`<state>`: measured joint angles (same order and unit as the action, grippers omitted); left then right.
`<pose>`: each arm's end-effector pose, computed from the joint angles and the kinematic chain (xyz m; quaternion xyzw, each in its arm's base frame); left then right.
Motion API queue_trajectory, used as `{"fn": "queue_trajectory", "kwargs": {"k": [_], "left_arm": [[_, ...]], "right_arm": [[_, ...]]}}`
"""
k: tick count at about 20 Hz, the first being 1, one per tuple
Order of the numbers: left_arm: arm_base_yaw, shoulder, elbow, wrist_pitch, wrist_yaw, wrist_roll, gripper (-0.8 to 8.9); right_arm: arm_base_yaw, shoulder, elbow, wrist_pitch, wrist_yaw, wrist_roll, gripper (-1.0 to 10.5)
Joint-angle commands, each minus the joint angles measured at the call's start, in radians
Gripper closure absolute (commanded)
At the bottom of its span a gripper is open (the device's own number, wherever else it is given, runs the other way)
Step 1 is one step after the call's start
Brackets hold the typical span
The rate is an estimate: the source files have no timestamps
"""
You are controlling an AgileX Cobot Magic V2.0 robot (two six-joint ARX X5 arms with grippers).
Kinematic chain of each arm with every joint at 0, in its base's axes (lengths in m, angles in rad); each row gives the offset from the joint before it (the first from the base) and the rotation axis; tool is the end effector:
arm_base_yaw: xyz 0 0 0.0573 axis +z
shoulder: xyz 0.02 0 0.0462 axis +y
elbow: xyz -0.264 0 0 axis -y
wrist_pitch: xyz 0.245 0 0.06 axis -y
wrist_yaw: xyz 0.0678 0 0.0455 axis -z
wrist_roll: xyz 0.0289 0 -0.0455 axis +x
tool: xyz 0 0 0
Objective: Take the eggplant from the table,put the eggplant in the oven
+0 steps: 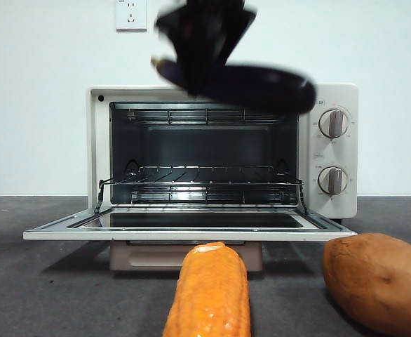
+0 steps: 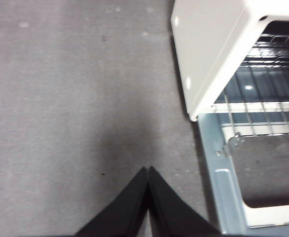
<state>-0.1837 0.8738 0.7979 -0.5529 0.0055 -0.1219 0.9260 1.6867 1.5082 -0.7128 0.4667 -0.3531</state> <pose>0.1746 -0.0326 0.2903 -0.0302 0.3129 -0.0709 0.9466 0.2274 0.2808 0.3085 -0.4265 0.2895 0.2603 0.8164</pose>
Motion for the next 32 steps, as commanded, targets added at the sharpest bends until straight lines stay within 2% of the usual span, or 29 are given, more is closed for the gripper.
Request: {"fn": "queue_trajectory", "kwargs": {"k": [1, 5, 9, 16, 27, 32], "left_arm": [[0.010, 0.004, 0.004, 0.015, 0.036, -0.004, 8.08], [0.010, 0.004, 0.004, 0.031, 0.048, -0.003, 8.08], [0.010, 0.004, 0.004, 0.037, 0.048, -0.003, 8.08], [0.010, 0.004, 0.004, 0.053, 0.074, -0.003, 8.08], [0.010, 0.011, 0.004, 0.050, 0.081, -0.003, 8.08], [0.010, 0.023, 0.004, 0.051, 0.101, -0.003, 8.08]], "right_arm": [[-0.009, 0.079, 0.011, 0.086, 0.001, -0.108, 7.8], [-0.019, 0.181, 0.011, 0.210, 0.016, -0.233, 7.8], [-0.023, 0.249, 0.011, 0.267, 0.090, -0.268, 7.6], [-0.035, 0.269, 0.011, 0.303, 0.076, -0.231, 6.7], [-0.038, 0.269, 0.011, 0.301, 0.076, -0.181, 6.7], [-0.038, 0.268, 0.011, 0.301, 0.077, -0.181, 6.7]]}}
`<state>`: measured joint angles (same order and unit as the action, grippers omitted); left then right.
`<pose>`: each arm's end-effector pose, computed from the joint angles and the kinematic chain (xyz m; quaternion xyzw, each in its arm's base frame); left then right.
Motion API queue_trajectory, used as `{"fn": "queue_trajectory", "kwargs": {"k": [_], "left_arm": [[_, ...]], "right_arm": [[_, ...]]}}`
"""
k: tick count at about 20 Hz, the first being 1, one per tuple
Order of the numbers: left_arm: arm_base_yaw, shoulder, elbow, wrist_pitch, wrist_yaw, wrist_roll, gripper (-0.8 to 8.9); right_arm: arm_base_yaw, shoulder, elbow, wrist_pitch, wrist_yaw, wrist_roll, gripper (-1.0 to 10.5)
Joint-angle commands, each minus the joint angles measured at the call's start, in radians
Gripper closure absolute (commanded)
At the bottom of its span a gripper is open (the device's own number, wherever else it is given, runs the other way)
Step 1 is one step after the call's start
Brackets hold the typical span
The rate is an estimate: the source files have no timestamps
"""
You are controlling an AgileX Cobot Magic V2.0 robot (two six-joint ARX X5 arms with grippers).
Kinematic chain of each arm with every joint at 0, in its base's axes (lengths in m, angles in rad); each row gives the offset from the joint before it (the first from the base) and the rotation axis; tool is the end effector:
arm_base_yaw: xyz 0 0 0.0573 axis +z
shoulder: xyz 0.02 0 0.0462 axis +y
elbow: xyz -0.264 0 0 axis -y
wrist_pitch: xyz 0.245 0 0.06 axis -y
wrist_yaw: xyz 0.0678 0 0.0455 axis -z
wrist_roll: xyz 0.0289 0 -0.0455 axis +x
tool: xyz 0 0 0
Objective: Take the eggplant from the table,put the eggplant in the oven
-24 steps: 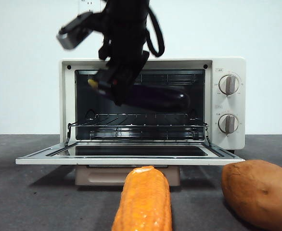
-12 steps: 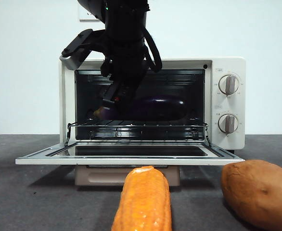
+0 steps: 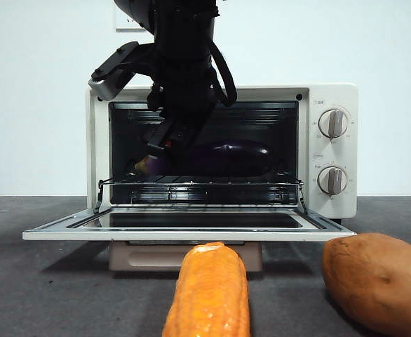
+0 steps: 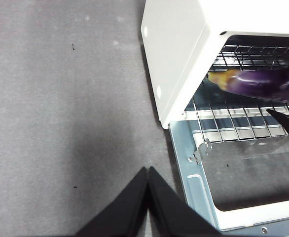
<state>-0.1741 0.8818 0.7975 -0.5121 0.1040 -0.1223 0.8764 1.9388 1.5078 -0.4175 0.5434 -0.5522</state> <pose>0.1780 -0.0343 0.2922 -0.0476 0.3012 -0.1143 0.9455 0.2827 0.3161 0.2326 -0.5031 0.2592 0.2304 0.7916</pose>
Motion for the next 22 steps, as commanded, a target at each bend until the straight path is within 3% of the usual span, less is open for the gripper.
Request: {"fn": "queue_trajectory", "kwargs": {"k": [1, 11, 15, 22], "left_arm": [[0.000, 0.020, 0.005, 0.011, 0.005, -0.003, 8.08], [0.000, 0.114, 0.005, 0.012, 0.037, -0.001, 8.08], [0.000, 0.194, 0.005, 0.010, 0.093, 0.013, 8.08], [0.000, 0.379, 0.005, 0.012, 0.147, 0.041, 8.08]], "right_arm": [[0.013, 0.016, 0.012, 0.005, 0.004, 0.018, 6.7], [0.086, -0.099, 0.012, -0.054, 0.006, 0.034, 6.8], [0.125, -0.211, 0.012, -0.160, -0.005, 0.100, 6.9], [0.204, -0.458, 0.012, -0.360, -0.159, 0.244, 7.3]]}}
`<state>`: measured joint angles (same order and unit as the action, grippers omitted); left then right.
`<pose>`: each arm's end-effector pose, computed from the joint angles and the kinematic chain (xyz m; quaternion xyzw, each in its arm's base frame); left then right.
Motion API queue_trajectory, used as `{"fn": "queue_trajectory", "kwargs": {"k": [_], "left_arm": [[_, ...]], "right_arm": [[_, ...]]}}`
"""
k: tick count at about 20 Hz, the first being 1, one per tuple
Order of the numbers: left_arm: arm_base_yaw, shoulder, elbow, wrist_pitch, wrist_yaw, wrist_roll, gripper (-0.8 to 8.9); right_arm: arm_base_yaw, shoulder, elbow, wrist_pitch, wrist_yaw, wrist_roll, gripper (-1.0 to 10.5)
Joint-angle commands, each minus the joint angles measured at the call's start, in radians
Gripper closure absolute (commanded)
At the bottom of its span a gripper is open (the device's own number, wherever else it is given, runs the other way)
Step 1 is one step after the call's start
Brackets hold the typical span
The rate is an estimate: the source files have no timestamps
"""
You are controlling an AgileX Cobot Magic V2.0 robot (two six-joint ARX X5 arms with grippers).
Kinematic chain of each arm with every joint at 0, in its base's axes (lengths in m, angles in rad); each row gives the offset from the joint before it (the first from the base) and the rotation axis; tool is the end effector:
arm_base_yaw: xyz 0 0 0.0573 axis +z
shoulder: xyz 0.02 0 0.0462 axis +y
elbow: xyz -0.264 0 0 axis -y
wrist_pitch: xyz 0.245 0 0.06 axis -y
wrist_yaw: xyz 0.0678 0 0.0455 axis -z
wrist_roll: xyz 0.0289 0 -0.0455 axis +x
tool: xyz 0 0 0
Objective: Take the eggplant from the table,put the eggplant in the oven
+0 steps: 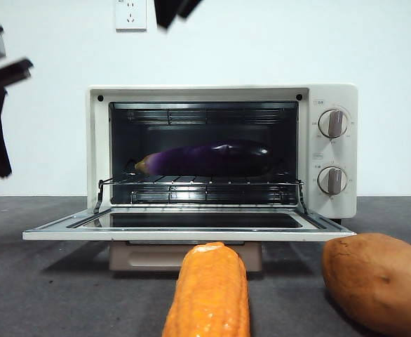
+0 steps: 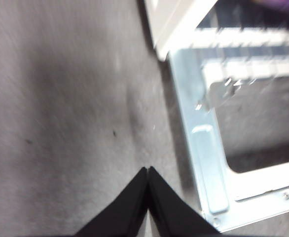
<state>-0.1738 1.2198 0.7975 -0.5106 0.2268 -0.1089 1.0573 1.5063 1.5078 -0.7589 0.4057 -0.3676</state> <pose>0.2298 -0.0469 0.2286 -0.0595 0.4586 -0.1530 0.8734 0.1654 0.2700 0.3625 -0.4037 0.2161 0.3427 0.8203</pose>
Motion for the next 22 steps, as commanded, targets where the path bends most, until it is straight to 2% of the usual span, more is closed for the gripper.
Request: {"fn": "queue_trajectory", "kwargs": {"k": [1, 8, 9, 16, 22], "left_arm": [[0.000, 0.075, 0.005, 0.010, 0.051, 0.042, 8.08], [0.004, 0.259, 0.005, 0.011, 0.100, 0.069, 8.08], [0.005, 0.278, 0.005, 0.013, 0.126, 0.074, 8.08], [0.019, 0.370, 0.005, 0.045, 0.349, 0.129, 8.08], [0.078, 0.429, 0.005, 0.070, 0.547, 0.156, 8.08]], "right_arm": [[0.035, -0.068, 0.012, -0.041, -0.031, 0.077, 7.4], [0.068, -0.283, 0.012, -0.107, -0.040, 0.145, 9.1], [0.068, -0.307, 0.012, -0.116, -0.040, 0.148, 9.4], [0.067, -0.436, 0.012, -0.142, -0.040, 0.154, 9.4], [0.067, -0.504, 0.012, -0.181, -0.039, 0.193, 9.4]]}}
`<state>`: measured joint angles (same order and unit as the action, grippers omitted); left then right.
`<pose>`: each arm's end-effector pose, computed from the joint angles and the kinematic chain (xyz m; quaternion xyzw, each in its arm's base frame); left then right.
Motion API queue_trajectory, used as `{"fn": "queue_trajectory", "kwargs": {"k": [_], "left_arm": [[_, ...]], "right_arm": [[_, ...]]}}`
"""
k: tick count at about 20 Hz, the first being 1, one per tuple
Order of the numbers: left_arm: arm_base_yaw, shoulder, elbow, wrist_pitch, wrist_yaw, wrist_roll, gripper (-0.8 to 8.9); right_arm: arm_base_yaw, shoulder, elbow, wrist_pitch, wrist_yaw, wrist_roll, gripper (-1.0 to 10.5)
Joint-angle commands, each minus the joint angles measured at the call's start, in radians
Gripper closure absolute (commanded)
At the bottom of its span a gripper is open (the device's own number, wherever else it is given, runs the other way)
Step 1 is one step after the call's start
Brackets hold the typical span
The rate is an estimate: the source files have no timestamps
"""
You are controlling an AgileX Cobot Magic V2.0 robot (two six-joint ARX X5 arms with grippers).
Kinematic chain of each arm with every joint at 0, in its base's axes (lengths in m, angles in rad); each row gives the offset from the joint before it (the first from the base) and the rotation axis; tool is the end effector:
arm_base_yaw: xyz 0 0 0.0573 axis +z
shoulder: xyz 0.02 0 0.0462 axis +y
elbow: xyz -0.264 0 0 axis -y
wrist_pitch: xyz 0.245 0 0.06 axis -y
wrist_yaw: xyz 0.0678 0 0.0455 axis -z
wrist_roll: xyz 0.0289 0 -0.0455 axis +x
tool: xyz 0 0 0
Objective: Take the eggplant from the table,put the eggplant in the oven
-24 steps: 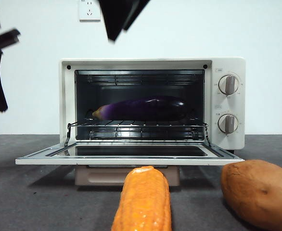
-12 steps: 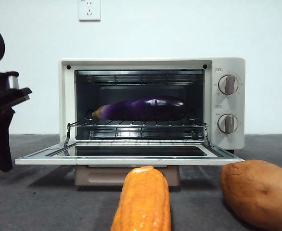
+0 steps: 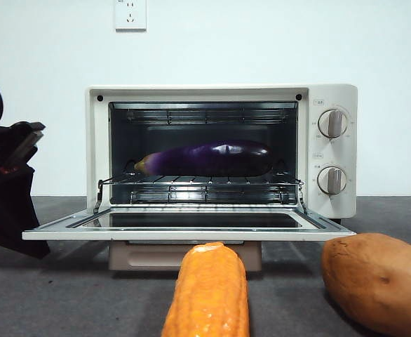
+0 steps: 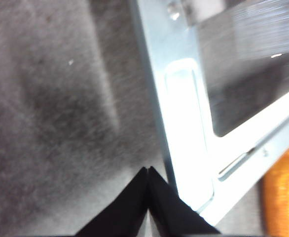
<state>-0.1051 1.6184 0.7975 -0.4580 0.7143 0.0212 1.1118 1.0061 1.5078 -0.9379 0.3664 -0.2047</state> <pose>0.2658 -0.0471 0.1430 -0.1712 0.5659 -0.3256 0.7379 0.0760 0.1304 0.4569 -0.2379 0.1228 0.3700 0.8896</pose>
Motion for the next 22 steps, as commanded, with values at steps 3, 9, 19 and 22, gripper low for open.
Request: {"fn": "queue_trajectory", "kwargs": {"k": [3, 9, 19, 22], "left_arm": [[0.034, 0.037, 0.005, 0.041, 0.158, 0.046, 8.08], [0.062, 0.037, 0.006, 0.126, 0.347, 0.046, 8.08], [0.127, 0.035, 0.281, 0.137, 0.696, -0.141, 8.08], [0.130, 0.035, 0.417, 0.134, 0.581, -0.192, 8.08]], "right_arm": [[0.013, -0.031, 0.012, -0.029, -0.001, 0.051, 9.4], [0.013, -0.069, 0.012, -0.112, -0.001, 0.097, 9.4], [0.013, -0.060, -0.007, -0.209, -0.082, 0.150, 9.4], [0.013, -0.058, -0.057, -0.185, -0.079, 0.153, 9.4]]}}
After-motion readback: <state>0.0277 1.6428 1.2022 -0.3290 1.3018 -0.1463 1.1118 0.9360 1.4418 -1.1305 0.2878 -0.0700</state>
